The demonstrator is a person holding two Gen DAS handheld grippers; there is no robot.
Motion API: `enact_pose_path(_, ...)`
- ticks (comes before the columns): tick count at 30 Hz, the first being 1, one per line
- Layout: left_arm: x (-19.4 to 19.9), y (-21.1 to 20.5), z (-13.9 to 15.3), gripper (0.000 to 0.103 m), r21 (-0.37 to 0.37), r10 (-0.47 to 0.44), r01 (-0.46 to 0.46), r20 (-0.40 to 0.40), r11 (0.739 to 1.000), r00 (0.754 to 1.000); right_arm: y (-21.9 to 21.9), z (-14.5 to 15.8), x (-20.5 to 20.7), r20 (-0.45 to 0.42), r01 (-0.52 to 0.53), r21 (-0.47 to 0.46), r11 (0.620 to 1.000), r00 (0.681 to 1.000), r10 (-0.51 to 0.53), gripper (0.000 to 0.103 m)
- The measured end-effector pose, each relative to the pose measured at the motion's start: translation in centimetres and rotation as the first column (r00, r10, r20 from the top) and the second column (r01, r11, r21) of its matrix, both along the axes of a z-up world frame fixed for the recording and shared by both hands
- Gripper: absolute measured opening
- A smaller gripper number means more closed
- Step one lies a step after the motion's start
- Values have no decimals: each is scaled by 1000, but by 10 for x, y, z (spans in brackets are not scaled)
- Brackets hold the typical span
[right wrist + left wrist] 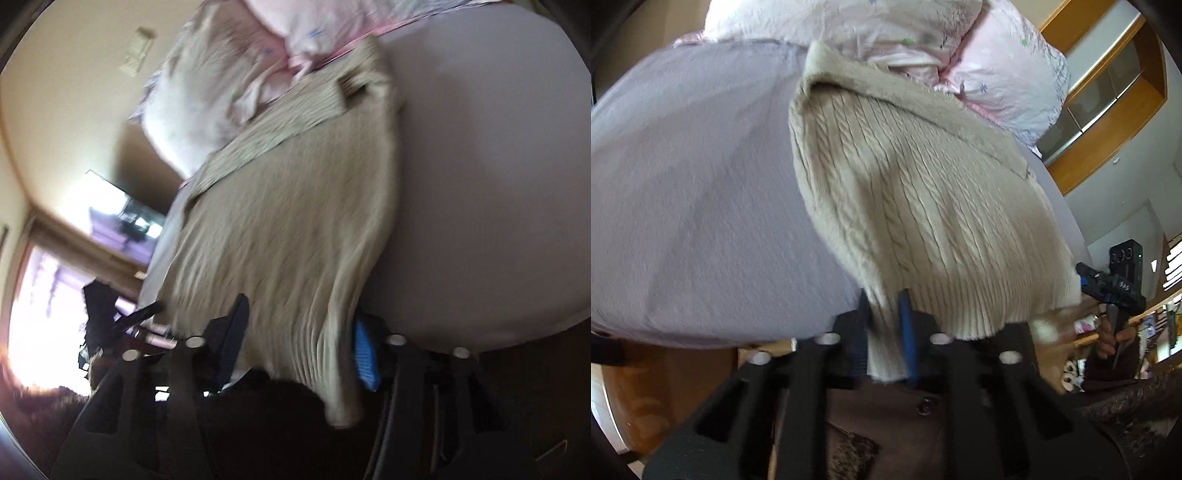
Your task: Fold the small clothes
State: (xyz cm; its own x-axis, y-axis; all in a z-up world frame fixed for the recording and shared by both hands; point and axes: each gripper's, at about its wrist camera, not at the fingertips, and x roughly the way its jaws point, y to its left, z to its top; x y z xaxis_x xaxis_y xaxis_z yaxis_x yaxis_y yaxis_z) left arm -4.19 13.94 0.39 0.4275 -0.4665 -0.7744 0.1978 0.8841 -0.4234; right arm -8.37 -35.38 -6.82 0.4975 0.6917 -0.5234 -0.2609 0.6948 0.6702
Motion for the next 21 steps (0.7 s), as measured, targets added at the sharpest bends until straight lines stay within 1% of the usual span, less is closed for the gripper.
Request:
enact_pose_path(1,0,-3,-1,12,7,0,-1,5,1000,1000,3,-3,1,-7,-27,8,1000,1000,27,15)
enact_pose_path(3,3,-2,1,10,-11,1,-1,10,1000,1000,9,-2,5,13,-43,15,999,999,43,9)
enact_pose_path(4,6,-2,4,10,-25,1,0,18,1000,1000,9,2,7,33,-46,41,998,998,45,8)
enact_pose_path(6,12,0,14,9,-52,1,2,54,999,999,6,19,11,114,-39,99,994,993,27,8)
enact_pose_path(8,24,2,31,9,-60,9,-1,123,998,992,-2,45,20,215,-23,154,988,977,-11,8)
enact_pose_path(10,42,5,47,9,-57,22,-11,193,998,981,-8,72,38,286,2,191,982,957,-57,8)
enact_pose_path(11,61,7,60,9,-50,33,-21,245,999,969,-11,82,48,309,16,203,979,948,-79,8)
enact_pose_path(13,91,8,74,9,-44,46,-34,303,998,952,-16,108,82,359,73,222,972,921,-151,8)
enact_pose_path(14,121,7,84,9,-48,67,-54,340,997,938,-18,116,101,368,95,239,966,912,-181,8)
enact_pose_path(15,139,7,90,9,-55,82,-67,355,996,931,-21,123,123,367,122,265,957,905,-217,8)
enact_pose_path(16,162,6,93,9,-67,105,-86,369,994,924,-25,126,149,347,156,296,942,901,-258,8)
enact_pose_path(17,192,4,94,9,-76,133,-113,377,991,917,-26,126,170,322,187,316,930,901,-290,8)
enact_pose_path(18,219,1,92,9,-66,156,-142,373,988,914,-28,121,195,279,236,319,918,902,-329,8)
enact_pose_path(19,255,-3,81,9,-38,176,-174,350,984,920,-27,112,224,212,303,294,906,904,-371,9)
enact_pose_path(20,281,-3,68,9,-33,195,-194,299,980,934,-24,100,251,141,369,234,899,902,-407,9)
enact_pose_path(21,298,-1,57,9,-36,206,-204,245,978,947,-21,91,267,91,402,193,895,901,-424,9)
